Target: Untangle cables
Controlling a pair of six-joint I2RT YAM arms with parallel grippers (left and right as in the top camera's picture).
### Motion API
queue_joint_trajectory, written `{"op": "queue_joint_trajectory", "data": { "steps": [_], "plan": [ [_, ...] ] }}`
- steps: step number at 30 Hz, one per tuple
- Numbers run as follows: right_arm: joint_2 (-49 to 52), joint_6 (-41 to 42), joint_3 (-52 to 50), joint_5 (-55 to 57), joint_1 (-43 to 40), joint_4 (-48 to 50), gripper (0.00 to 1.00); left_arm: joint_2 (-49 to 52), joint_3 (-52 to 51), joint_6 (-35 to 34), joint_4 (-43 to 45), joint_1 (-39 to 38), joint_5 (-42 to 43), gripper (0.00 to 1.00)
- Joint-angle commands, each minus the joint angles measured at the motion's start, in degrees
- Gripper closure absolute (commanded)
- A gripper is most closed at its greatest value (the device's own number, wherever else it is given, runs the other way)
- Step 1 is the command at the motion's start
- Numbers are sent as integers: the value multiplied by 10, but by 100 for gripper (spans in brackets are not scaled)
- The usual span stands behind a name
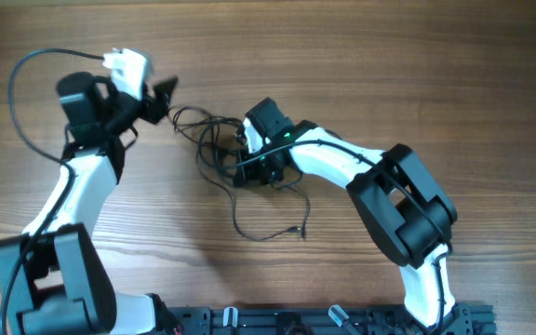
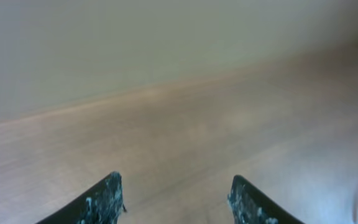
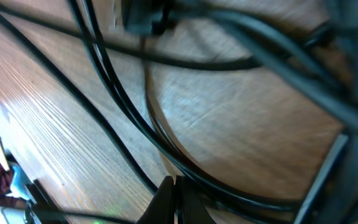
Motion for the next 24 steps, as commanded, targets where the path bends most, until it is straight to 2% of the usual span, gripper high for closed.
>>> {"op": "queue_joint_trajectory", "data": {
  "steps": [1,3,4,6,9,10,11,14,19,24],
  "plan": [
    [17,2,0,26,9,-2,96,-53,6,-160,44,16,-14,42],
    [13,-1,3,-9,3,-3,96,-74,6,-229,34,16,-14,44],
    [5,-10,7,-52,-4,-2,95,-87,6,-272,1,14,-14,44],
    [-20,-40,20,-116,-17,-2,92,-100,6,-311,-63,7,-11,44],
    [-82,-61,23,-107,-37,-2,88,-104,6,-314,-162,-25,-9,43],
    [-100,-70,23,-95,-45,-2,86,-103,6,-311,-190,-42,-10,36],
    [-115,-75,23,-79,-54,-2,83,-103,6,-308,-207,-55,-10,35],
    [-139,-74,23,-20,-87,-3,77,-100,6,-308,-252,-98,-29,43],
    [-118,-84,19,-3,-130,-4,75,-60,6,-312,-313,-182,-165,43],
    [-93,-107,18,42,-116,-21,56,33,6,-312,-326,-221,-194,46]
  ]
}}
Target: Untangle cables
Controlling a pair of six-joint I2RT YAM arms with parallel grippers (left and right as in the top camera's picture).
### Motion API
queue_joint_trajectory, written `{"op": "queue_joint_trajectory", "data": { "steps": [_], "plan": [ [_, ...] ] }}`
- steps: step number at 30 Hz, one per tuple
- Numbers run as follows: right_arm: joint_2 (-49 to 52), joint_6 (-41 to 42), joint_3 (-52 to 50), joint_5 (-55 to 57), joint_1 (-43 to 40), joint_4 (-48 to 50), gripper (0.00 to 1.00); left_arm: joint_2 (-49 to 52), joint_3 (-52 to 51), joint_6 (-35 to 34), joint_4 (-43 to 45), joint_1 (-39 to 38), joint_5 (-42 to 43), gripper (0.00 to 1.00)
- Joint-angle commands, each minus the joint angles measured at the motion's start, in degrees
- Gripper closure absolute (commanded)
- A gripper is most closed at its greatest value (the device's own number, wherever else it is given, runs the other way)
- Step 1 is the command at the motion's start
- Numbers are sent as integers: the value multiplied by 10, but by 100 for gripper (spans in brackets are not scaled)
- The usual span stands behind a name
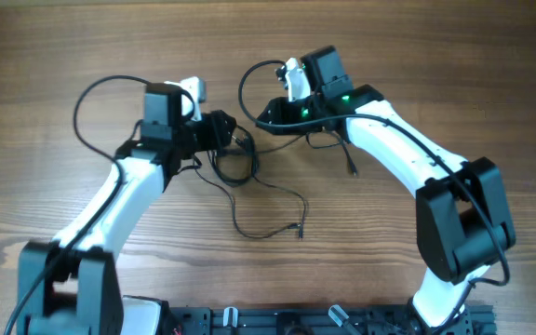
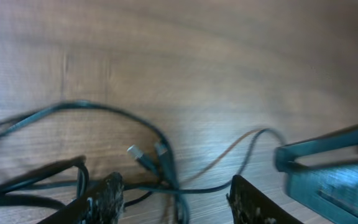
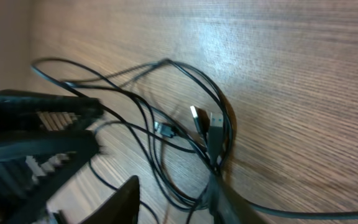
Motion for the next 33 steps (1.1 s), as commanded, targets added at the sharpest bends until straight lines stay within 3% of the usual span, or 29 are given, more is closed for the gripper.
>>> {"op": "queue_joint_trajectory", "data": {
  "steps": [1,4,9,12,19,23,30,33],
  "plan": [
    [26,-17,-3,49,15,-9,55,62,0,-3,-21,-11,-35,48],
    [35,-16,-3,48,17,-15,53,78,0,-1,-76,-2,-46,62],
    [57,-16,-3,48,27,-18,54,78,0,21,-141,14,-80,67],
    [68,-14,-3,52,43,-18,60,79,0,47,-167,15,-84,67],
    [89,19,-3,96,78,-47,79,83,-26,42,-194,15,-207,66],
    [89,21,-3,128,81,-86,92,84,-50,25,-192,25,-220,65],
    [89,20,-3,166,79,-118,94,84,-64,25,-209,116,-214,63],
    [89,19,-2,165,74,-121,92,83,-63,25,-212,158,-153,58]
  ]
}}
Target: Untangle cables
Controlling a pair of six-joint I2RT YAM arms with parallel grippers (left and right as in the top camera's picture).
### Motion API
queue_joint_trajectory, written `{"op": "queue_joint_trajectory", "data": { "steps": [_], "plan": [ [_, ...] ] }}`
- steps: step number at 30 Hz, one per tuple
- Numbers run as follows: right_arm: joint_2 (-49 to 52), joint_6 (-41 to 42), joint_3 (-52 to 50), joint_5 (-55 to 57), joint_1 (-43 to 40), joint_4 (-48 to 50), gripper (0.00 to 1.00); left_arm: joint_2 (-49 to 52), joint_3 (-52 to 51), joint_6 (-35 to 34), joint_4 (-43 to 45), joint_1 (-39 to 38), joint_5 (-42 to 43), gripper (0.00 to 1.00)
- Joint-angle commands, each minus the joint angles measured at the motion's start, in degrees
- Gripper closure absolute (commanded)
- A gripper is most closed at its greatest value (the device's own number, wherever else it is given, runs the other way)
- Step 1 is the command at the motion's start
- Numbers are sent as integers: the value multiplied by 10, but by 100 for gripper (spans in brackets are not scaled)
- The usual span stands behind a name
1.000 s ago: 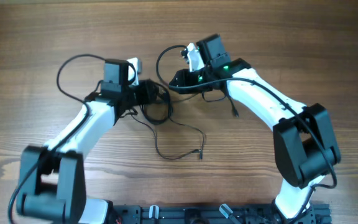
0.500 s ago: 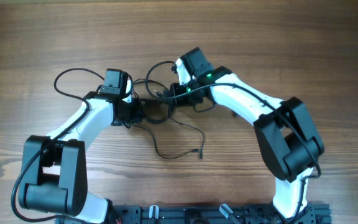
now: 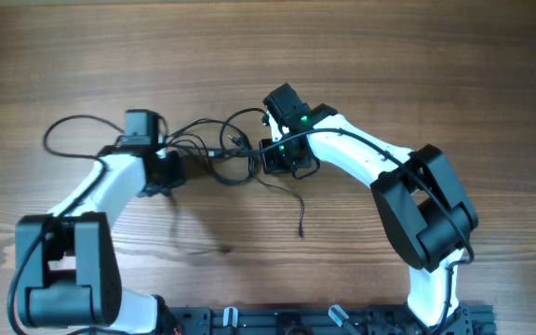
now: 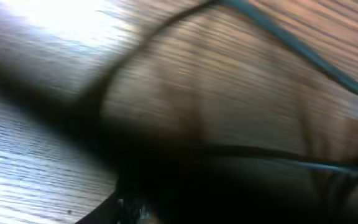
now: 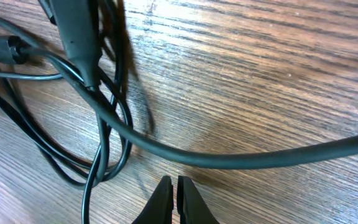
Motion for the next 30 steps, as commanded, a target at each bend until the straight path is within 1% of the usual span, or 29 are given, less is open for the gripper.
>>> {"op": "queue_joint_trajectory", "data": {
  "steps": [1,2,3,6,9,10,12,13,16,19,21,25,26,27,29,30],
  "plan": [
    [13,-4,4,11,-6,-6,92,23,-25,-4,-15,54,66,57],
    [11,-4,9,10,-9,-12,92,19,-17,-3,-19,58,87,56],
    [9,-4,16,7,-11,-18,89,15,-9,-3,-25,58,94,55],
    [-7,-9,50,-11,-19,-52,80,-16,36,-3,-62,57,94,49],
    [-26,-60,92,-44,-22,-84,71,-64,96,-3,-100,57,94,41],
    [-28,-64,99,-45,-22,-86,66,-80,112,-6,-105,57,94,39],
    [-30,-63,104,-45,-22,-77,61,-108,125,-6,-101,57,106,36],
    [-29,-63,104,-43,-22,-71,60,-121,126,-6,-97,55,118,34],
    [-29,-63,104,-43,-22,-45,59,-125,126,-5,-98,36,158,34],
    [-29,-61,104,-24,-22,-21,57,-113,125,-5,-93,1,165,35],
    [-25,-48,103,20,-22,-8,51,-95,125,-5,-76,-35,165,37],
    [3,-31,102,28,-23,-3,51,-41,125,-5,-40,-98,149,40],
    [13,-31,101,26,-23,-4,51,-28,125,-5,-34,-105,149,47],
    [23,-30,101,26,-23,-4,52,-17,125,-5,-30,-108,149,58],
    [47,-11,101,21,-23,-15,59,7,125,-5,-26,-110,150,73],
    [58,-3,101,4,-23,-24,62,16,125,-1,-26,-110,149,75]
  ]
}}
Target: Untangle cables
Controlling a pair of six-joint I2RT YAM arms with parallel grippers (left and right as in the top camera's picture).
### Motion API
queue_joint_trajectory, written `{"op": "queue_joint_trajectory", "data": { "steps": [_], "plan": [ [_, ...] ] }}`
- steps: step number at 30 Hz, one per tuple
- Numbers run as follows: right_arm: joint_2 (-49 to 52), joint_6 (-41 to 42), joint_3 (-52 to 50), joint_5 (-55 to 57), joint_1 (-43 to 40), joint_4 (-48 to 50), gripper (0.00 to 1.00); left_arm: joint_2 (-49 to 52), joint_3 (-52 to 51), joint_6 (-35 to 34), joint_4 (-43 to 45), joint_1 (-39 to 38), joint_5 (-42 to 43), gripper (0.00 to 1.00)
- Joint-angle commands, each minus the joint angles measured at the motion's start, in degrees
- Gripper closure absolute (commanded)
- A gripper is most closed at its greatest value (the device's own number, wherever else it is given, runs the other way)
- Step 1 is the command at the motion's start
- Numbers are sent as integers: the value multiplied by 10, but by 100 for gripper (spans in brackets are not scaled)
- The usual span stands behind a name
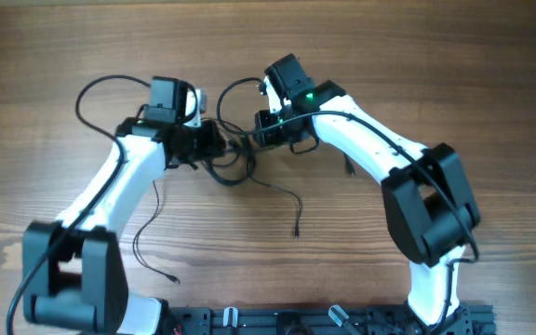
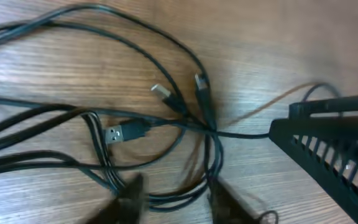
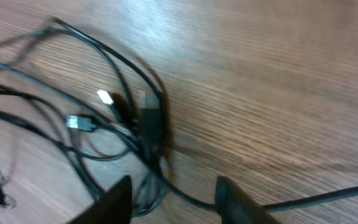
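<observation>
A tangle of thin black cables [image 1: 234,166] lies mid-table between my two grippers. The left gripper [image 1: 214,140] hovers at its left edge and is open [image 2: 174,200], with several strands running between the blurred fingertips. Three USB plugs [image 2: 120,132] lie just ahead of it. The right gripper [image 1: 261,127] is at the tangle's far right and also open [image 3: 174,200], strands and a plug [image 3: 104,97] beneath it. One thin cable [image 1: 149,228] lies apart at the front left. A tail [image 1: 293,207] runs out toward the front.
Bare wooden table [image 1: 454,56] surrounds the cables. A short cable end [image 1: 347,167] lies under the right forearm. The left wrist's own lead loops [image 1: 96,88] behind that arm. A black rail [image 1: 324,321] lines the front edge.
Both grippers were shut low at the table, left and right of the tangle; both are now open and closer together over it. A thin cable now lies apart at the front left.
First my left gripper was open, raised at the far left, while the right was shut down in the tangle. Then both were open near the tangle's far side. Then both were shut low either side of it. Now both are open and one cable lies separate.
</observation>
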Motion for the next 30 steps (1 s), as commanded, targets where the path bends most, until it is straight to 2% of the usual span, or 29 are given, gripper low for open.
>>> {"op": "queue_joint_trajectory", "data": {
  "steps": [1,3,9,13,16,17,18,21,26,30],
  "plan": [
    [55,30,6,-30,-1,-23,66,37,1,7,3,0,-4,75],
    [71,30,6,-94,0,-44,71,44,1,9,0,0,-4,75],
    [79,2,6,-218,0,-122,76,45,1,9,0,0,-37,73],
    [79,-47,6,-258,-1,-133,83,45,1,8,0,0,-37,65],
    [77,-47,7,-259,-10,-116,77,45,1,9,-4,0,-37,62],
    [76,-47,8,-259,-14,-109,75,45,1,9,-7,0,-38,57],
    [73,-47,10,-259,-17,-99,73,45,0,8,-9,0,-52,53],
    [70,-60,11,-258,-21,-47,67,50,0,7,-2,0,-81,50],
    [70,-61,11,-250,-21,10,64,68,0,-7,12,0,-84,36],
    [70,-50,11,-147,-21,27,61,32,33,-14,-32,0,-84,19]
  ]
}}
